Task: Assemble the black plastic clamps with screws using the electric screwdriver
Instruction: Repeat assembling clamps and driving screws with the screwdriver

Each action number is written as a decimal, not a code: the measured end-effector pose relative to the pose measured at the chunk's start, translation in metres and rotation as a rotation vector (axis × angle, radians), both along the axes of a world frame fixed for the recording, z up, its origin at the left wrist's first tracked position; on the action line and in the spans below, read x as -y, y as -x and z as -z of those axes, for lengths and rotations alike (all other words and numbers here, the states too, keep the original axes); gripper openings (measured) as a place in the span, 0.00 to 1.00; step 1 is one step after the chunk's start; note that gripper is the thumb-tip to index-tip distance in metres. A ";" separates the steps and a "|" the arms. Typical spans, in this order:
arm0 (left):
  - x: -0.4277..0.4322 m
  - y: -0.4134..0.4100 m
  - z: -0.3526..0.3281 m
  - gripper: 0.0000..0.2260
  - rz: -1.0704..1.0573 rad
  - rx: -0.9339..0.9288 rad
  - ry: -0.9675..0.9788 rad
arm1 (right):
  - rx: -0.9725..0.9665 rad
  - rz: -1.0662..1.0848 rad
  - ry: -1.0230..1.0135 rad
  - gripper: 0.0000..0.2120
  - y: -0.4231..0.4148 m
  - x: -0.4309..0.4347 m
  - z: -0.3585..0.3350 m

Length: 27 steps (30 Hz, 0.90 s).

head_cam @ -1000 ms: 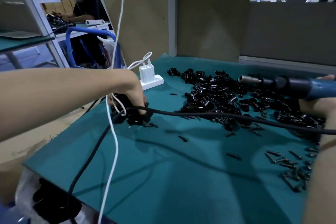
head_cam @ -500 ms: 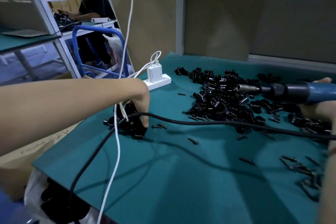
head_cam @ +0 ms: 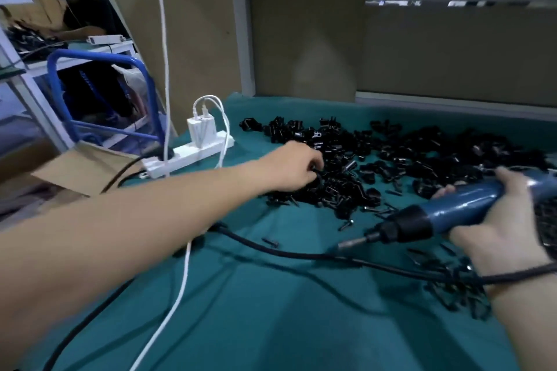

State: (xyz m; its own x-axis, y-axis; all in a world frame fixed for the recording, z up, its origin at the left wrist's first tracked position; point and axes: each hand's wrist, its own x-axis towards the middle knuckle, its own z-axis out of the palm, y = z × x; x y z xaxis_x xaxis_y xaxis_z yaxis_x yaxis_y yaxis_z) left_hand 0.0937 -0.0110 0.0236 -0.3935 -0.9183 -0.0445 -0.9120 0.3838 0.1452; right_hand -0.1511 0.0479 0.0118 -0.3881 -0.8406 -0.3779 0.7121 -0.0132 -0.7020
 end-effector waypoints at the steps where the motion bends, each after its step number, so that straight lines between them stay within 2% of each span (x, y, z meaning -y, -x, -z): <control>1: 0.003 0.012 0.014 0.17 0.013 -0.023 -0.022 | 0.017 0.010 -0.036 0.15 -0.002 -0.003 0.006; 3: 0.010 0.025 0.034 0.20 0.006 0.054 -0.038 | -0.020 0.002 -0.101 0.17 -0.005 -0.008 0.023; 5: 0.019 0.029 0.045 0.17 -0.015 0.067 0.023 | -0.099 0.003 -0.150 0.21 -0.002 -0.010 0.039; 7: 0.024 0.028 0.050 0.14 -0.006 -0.002 0.051 | -0.209 0.014 -0.196 0.24 0.003 -0.011 0.050; 10: 0.026 0.026 0.055 0.11 0.026 -0.080 0.084 | -0.380 -0.093 -0.151 0.20 0.013 -0.009 0.054; 13: 0.025 0.024 0.058 0.09 0.022 -0.240 0.136 | -0.602 -0.317 -0.139 0.30 0.031 -0.005 0.046; 14: 0.025 0.024 0.057 0.08 0.009 -0.315 0.146 | -0.682 -0.380 -0.178 0.31 0.038 -0.003 0.043; 16: 0.022 0.027 0.052 0.07 -0.034 -0.502 0.152 | -0.798 -0.491 -0.259 0.26 0.052 0.000 0.042; 20: 0.001 0.042 0.044 0.05 -0.160 -0.933 0.080 | -0.896 -0.681 -0.312 0.19 0.085 -0.005 0.034; 22: -0.019 0.049 0.049 0.02 -0.247 -1.283 -0.060 | -0.978 -0.648 -0.349 0.10 0.110 -0.007 0.020; 23: -0.031 0.051 0.053 0.02 -0.291 -1.454 -0.135 | -1.085 -0.618 -0.409 0.07 0.121 -0.009 0.009; 25: -0.051 0.054 0.065 0.05 -0.368 -1.726 -0.279 | -1.371 -0.518 -0.495 0.10 0.135 -0.011 -0.013; 27: -0.064 0.056 0.077 0.10 -0.402 -1.885 -0.394 | -1.657 -0.245 -0.433 0.10 0.124 -0.008 -0.033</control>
